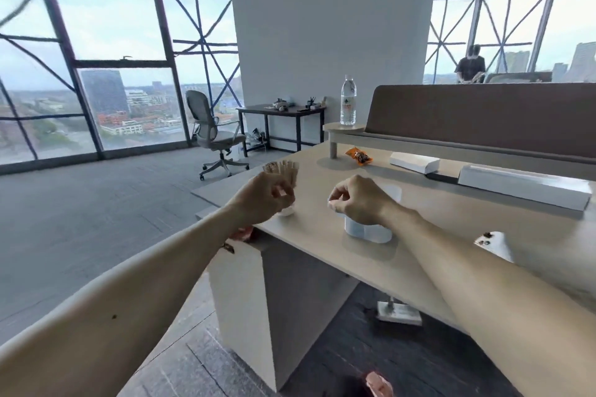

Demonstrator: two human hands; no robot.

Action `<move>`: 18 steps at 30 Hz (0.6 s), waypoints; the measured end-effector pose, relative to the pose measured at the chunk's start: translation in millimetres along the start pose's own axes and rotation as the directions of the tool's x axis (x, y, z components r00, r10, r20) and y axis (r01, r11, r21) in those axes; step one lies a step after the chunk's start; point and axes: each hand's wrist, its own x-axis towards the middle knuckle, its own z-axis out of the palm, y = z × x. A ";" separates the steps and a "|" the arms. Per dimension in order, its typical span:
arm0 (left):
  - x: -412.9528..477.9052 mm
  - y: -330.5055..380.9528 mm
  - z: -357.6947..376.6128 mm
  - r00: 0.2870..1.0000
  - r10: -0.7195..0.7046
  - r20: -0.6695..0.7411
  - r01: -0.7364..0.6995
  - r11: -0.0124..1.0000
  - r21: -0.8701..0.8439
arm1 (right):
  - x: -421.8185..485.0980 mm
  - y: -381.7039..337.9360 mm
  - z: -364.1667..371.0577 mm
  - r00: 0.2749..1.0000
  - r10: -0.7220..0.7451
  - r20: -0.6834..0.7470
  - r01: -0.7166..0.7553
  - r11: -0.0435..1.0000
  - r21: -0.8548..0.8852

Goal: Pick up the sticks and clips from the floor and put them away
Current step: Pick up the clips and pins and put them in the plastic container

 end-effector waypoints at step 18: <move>-355.8 -199.3 -64.4 0.758 -0.646 -0.090 0.652 0.742 0.156 | -40.8 -221.2 293.6 0.708 -0.410 0.574 0.438 0.894 0.098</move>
